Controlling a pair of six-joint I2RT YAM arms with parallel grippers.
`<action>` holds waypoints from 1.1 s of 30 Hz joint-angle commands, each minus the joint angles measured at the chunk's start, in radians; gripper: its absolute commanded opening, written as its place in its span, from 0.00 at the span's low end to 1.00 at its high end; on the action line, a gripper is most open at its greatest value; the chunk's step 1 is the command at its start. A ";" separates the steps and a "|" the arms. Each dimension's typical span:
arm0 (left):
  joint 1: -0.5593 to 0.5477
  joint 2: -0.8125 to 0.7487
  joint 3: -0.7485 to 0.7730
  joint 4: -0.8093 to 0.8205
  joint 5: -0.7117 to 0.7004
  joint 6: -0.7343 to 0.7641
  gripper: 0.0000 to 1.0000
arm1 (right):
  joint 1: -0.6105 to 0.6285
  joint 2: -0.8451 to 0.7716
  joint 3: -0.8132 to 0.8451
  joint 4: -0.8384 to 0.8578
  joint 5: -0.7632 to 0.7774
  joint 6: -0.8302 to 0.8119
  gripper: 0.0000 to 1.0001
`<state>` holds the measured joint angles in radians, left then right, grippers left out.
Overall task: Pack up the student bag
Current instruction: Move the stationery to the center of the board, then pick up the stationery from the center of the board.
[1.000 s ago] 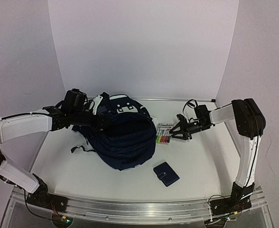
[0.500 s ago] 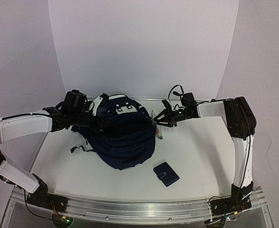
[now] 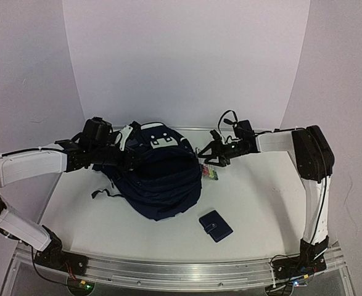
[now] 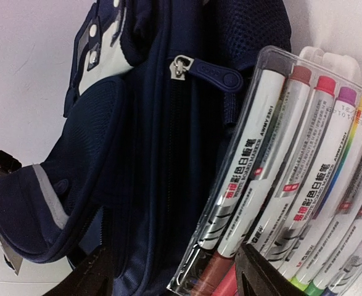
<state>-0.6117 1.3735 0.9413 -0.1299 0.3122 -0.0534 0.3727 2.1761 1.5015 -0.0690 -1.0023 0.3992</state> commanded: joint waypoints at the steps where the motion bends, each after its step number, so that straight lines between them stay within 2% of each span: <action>1: 0.004 -0.026 0.001 0.031 -0.003 -0.010 0.00 | -0.062 -0.112 -0.003 -0.074 0.081 -0.070 0.71; 6: 0.005 -0.027 0.000 0.033 -0.001 -0.010 0.00 | -0.115 -0.031 0.074 -0.291 0.304 -0.218 0.89; 9: 0.006 -0.026 0.000 0.034 -0.007 -0.010 0.00 | -0.109 0.115 0.173 -0.438 0.258 -0.265 0.98; 14: 0.006 -0.033 -0.003 0.034 -0.006 -0.013 0.00 | -0.086 0.211 0.210 -0.477 0.195 -0.291 0.97; 19: 0.007 -0.036 -0.007 0.028 -0.004 -0.016 0.00 | -0.070 0.257 0.250 -0.470 0.001 -0.268 0.88; 23: 0.007 -0.034 -0.013 0.036 -0.001 -0.022 0.00 | -0.037 0.229 0.263 -0.419 -0.154 -0.237 0.77; 28: 0.007 -0.022 -0.003 0.038 0.010 -0.023 0.00 | -0.031 0.125 0.173 -0.173 -0.224 -0.071 0.55; 30: 0.007 -0.023 -0.001 0.038 0.009 -0.022 0.00 | -0.031 0.088 0.141 -0.082 -0.247 -0.004 0.49; 33: 0.007 -0.023 -0.001 0.037 0.007 -0.018 0.00 | -0.025 0.048 0.123 -0.046 -0.253 0.012 0.46</action>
<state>-0.6006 1.3663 0.9333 -0.1322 0.3091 -0.0578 0.2726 2.3601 1.6362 -0.2695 -1.0717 0.3194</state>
